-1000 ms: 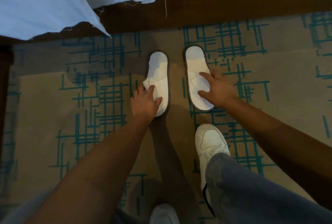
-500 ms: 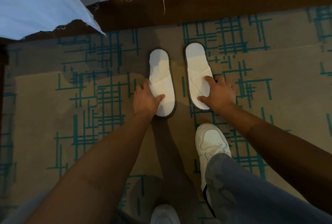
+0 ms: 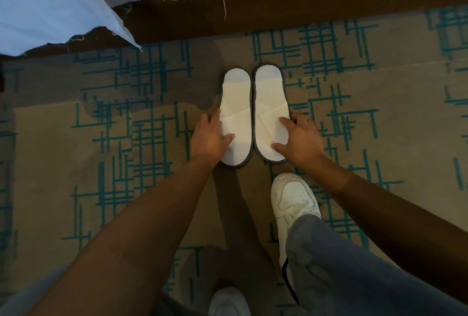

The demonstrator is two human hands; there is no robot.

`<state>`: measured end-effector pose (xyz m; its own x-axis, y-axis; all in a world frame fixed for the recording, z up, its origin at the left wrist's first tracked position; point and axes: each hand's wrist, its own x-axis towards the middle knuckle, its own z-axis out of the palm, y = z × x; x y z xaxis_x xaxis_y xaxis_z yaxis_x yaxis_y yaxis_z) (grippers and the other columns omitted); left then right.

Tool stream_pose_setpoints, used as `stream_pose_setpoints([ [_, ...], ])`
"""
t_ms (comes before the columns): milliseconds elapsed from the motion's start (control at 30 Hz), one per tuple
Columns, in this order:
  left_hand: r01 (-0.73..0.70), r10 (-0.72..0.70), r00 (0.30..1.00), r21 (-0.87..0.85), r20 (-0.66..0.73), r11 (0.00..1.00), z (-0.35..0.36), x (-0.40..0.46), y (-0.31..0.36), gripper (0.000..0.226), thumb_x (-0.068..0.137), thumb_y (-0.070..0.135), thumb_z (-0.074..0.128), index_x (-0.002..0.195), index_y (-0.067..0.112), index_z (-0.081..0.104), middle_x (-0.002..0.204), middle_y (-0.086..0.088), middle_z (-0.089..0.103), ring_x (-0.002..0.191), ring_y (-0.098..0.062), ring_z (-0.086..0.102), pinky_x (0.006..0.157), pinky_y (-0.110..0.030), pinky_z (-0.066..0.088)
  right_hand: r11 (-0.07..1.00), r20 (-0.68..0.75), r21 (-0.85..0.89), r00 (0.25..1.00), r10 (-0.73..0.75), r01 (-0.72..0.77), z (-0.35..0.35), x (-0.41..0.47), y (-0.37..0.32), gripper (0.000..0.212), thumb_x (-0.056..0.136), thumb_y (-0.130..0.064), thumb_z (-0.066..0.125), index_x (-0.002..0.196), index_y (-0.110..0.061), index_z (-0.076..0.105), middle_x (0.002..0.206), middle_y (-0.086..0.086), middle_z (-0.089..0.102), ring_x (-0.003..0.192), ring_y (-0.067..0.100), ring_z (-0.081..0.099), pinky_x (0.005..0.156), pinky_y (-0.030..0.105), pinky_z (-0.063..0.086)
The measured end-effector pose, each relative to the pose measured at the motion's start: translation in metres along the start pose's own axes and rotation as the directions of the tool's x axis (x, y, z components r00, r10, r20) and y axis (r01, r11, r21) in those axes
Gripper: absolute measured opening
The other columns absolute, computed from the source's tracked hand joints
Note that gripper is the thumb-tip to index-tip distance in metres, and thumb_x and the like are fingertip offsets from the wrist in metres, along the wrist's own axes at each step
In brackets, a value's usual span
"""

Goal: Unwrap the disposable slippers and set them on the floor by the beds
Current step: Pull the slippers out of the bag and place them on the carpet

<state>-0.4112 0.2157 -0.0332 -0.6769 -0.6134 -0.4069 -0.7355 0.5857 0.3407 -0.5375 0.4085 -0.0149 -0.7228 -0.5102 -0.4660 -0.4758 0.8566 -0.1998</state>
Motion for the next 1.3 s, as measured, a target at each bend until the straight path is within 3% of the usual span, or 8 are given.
stream_pose_setpoints([
  [200,0.009,-0.010,1.000,-0.066,-0.020,0.998,-0.002,-0.004,0.002,0.087,0.088,0.039,0.072,0.156,0.031,0.019,0.149,-0.011,0.041,0.135,-0.032,0.045,0.106,-0.047,0.044,0.998,-0.009,-0.048,0.999,-0.042,0.042,-0.003,-0.002,0.003,0.079,0.079,-0.056,0.072,0.147,-0.027,0.044,0.150,0.009,0.041,0.134,0.033,0.039,0.107,0.046,0.039],
  [400,0.031,-0.032,0.999,-0.101,-0.014,0.994,0.003,0.002,0.002,0.073,0.091,0.038,0.070,0.152,0.036,0.030,0.144,-0.016,0.042,0.129,-0.036,0.049,0.105,-0.049,0.047,0.996,0.012,-0.067,0.998,-0.066,0.067,-0.005,-0.005,0.004,0.075,0.077,-0.054,0.074,0.144,-0.031,0.047,0.147,0.010,0.043,0.132,0.032,0.041,0.108,0.045,0.037],
  [767,0.012,-0.011,0.999,-0.025,0.052,1.000,0.004,0.010,-0.002,0.067,0.096,0.043,0.060,0.154,0.034,0.028,0.151,-0.017,0.034,0.133,-0.036,0.045,0.107,-0.047,0.045,0.992,0.004,-0.103,0.998,-0.069,0.069,0.000,-0.005,0.006,0.079,0.075,-0.058,0.072,0.144,-0.029,0.046,0.143,0.009,0.044,0.130,0.030,0.043,0.105,0.044,0.040],
  [967,-0.128,0.100,0.978,0.150,0.182,0.980,-0.017,0.022,-0.001,0.070,0.094,0.049,0.060,0.151,0.028,0.027,0.144,-0.015,0.043,0.124,-0.037,0.053,0.095,-0.048,0.051,0.979,0.040,-0.182,0.995,-0.088,0.094,-0.004,-0.003,0.006,0.079,0.078,-0.066,0.064,0.145,-0.030,0.043,0.141,0.010,0.046,0.130,0.030,0.044,0.104,0.043,0.039],
  [1067,-0.203,0.128,0.948,0.244,0.292,0.948,-0.038,0.035,0.004,0.083,0.085,0.059,0.066,0.151,0.026,0.027,0.143,-0.015,0.043,0.124,-0.038,0.052,0.098,-0.048,0.050,0.978,0.081,-0.174,0.992,-0.101,0.114,-0.025,0.005,0.006,0.074,0.081,-0.072,0.053,0.142,-0.030,0.048,0.141,0.009,0.050,0.128,0.029,0.049,0.102,0.042,0.041],
  [1133,-0.216,0.145,0.953,0.263,0.265,0.940,-0.057,0.039,0.011,0.086,0.083,0.061,0.067,0.151,0.025,0.030,0.143,-0.015,0.043,0.124,-0.039,0.052,0.099,-0.050,0.049,0.988,0.074,-0.115,0.993,-0.095,0.103,-0.049,0.011,0.002,0.069,0.085,-0.070,0.051,0.138,-0.027,0.053,0.138,0.009,0.053,0.122,0.029,0.055,0.095,0.039,0.046],
  [1233,-0.231,0.190,0.962,0.214,0.195,0.949,-0.091,0.029,0.027,0.062,0.090,0.052,0.063,0.140,0.019,0.048,0.134,-0.015,0.051,0.118,-0.036,0.054,0.093,-0.046,0.049,0.997,0.021,-0.035,0.998,-0.065,0.066,-0.096,0.006,-0.008,0.054,0.091,-0.056,0.051,0.126,-0.015,0.060,0.127,0.013,0.057,0.109,0.033,0.061,0.083,0.037,0.050],
  [1300,-0.212,0.191,0.971,0.152,0.142,0.965,-0.119,0.011,0.039,0.032,0.096,0.042,0.057,0.115,0.016,0.064,0.113,-0.012,0.063,0.103,-0.032,0.061,0.079,-0.038,0.050,0.997,0.009,0.067,0.999,-0.031,0.030,-0.134,-0.008,-0.016,0.038,0.092,-0.045,0.053,0.105,-0.011,0.064,0.114,0.014,0.063,0.100,0.034,0.063,0.078,0.037,0.050],
])
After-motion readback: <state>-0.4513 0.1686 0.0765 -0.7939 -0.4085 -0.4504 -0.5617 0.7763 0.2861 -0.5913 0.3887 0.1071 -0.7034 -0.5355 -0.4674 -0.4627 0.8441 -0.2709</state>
